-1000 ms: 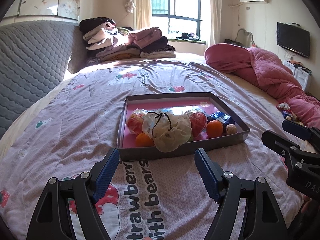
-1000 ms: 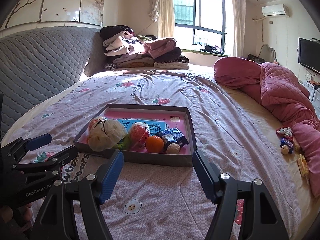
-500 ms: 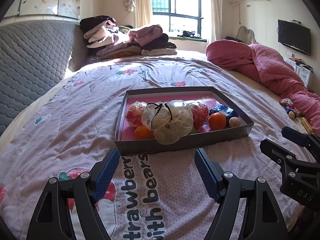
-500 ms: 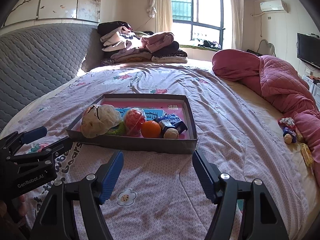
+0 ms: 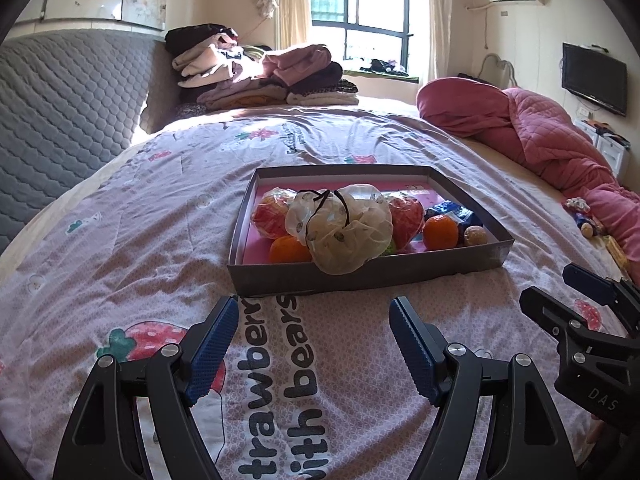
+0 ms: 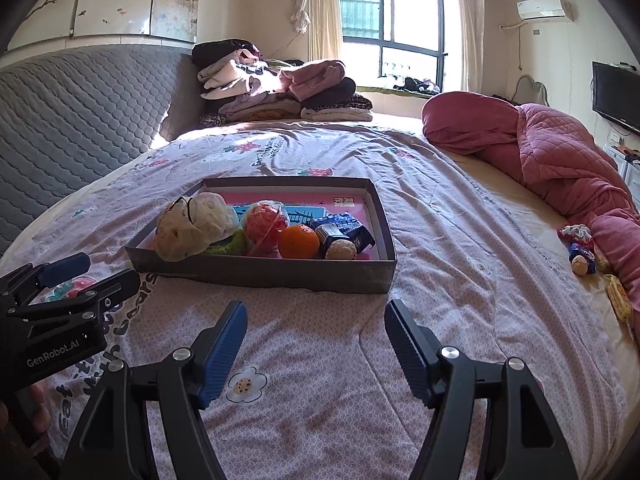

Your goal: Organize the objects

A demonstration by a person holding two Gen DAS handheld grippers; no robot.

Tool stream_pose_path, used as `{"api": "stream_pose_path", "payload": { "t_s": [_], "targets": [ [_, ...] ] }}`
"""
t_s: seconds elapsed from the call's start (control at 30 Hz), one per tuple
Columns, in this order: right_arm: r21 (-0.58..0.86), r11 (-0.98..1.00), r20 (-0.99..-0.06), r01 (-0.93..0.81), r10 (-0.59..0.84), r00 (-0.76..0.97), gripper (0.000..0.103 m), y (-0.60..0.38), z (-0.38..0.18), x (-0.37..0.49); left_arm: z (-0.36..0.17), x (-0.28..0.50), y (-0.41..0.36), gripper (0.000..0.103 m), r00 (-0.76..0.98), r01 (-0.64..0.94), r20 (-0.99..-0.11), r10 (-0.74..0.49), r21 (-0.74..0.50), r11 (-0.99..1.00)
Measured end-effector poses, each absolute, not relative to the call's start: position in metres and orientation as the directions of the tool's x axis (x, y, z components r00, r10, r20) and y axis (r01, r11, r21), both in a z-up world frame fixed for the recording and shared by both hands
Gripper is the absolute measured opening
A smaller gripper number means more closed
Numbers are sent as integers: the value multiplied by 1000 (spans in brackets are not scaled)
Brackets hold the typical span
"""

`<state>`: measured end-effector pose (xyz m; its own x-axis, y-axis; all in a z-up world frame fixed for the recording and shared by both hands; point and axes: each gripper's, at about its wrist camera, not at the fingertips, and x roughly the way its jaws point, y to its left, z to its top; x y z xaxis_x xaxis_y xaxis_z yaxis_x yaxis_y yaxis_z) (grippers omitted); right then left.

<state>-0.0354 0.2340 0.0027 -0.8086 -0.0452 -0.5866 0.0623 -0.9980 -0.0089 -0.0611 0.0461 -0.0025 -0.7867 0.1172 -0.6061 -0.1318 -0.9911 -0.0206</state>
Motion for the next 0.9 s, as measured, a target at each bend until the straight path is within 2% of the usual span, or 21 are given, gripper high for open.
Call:
{"api": "stream_pose_path", "payload": {
  "t_s": [0.7, 0.9],
  "targets": [
    [7, -999, -617, 42, -37, -786, 71, 239, -17, -39, -17, -68, 48, 79, -746, -167, -646, 165, -58, -984],
    [7, -999, -627, 40, -35, -778, 71, 240, -21, -41, -17, -66, 55, 79, -749, -181, -644, 156, -28, -983]
  ]
}}
